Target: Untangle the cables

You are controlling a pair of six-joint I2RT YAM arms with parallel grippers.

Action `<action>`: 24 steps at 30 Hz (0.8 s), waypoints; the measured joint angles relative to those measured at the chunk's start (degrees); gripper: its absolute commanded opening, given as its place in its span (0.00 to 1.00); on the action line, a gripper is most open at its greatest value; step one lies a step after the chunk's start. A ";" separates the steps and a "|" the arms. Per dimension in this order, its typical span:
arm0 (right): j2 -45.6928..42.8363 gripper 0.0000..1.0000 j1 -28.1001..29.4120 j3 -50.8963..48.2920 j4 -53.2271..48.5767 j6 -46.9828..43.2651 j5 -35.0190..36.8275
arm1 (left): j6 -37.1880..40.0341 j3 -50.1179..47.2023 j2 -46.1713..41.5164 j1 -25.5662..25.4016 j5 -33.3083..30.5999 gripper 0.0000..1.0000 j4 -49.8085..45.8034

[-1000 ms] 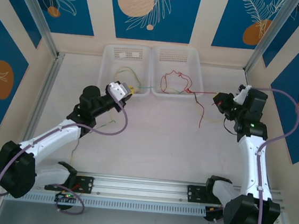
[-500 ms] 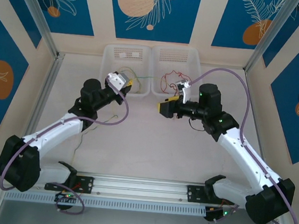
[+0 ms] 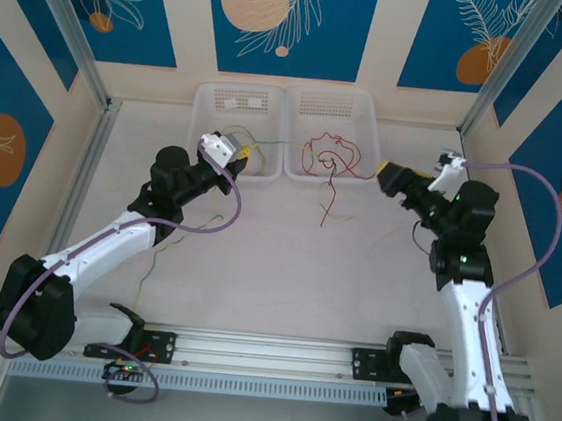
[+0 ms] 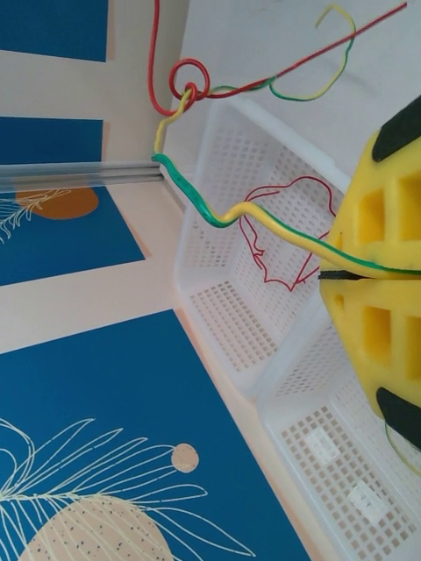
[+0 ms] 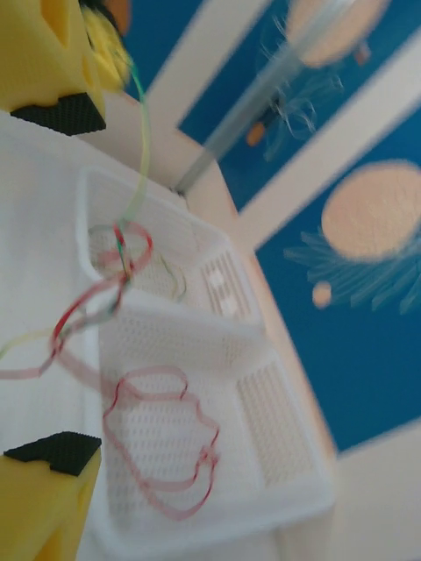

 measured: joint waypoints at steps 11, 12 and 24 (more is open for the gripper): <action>18.32 0.69 -1.09 -8.61 1.64 3.48 -13.11 | -3.21 0.11 -0.11 0.17 1.03 0.00 0.39; 18.32 0.69 0.59 -8.52 1.88 2.45 -13.11 | -3.41 0.13 -0.13 0.17 1.31 0.00 0.37; 20.17 0.69 10.75 -8.83 10.38 -5.40 -11.41 | -5.38 0.72 -1.27 0.17 2.36 0.00 0.44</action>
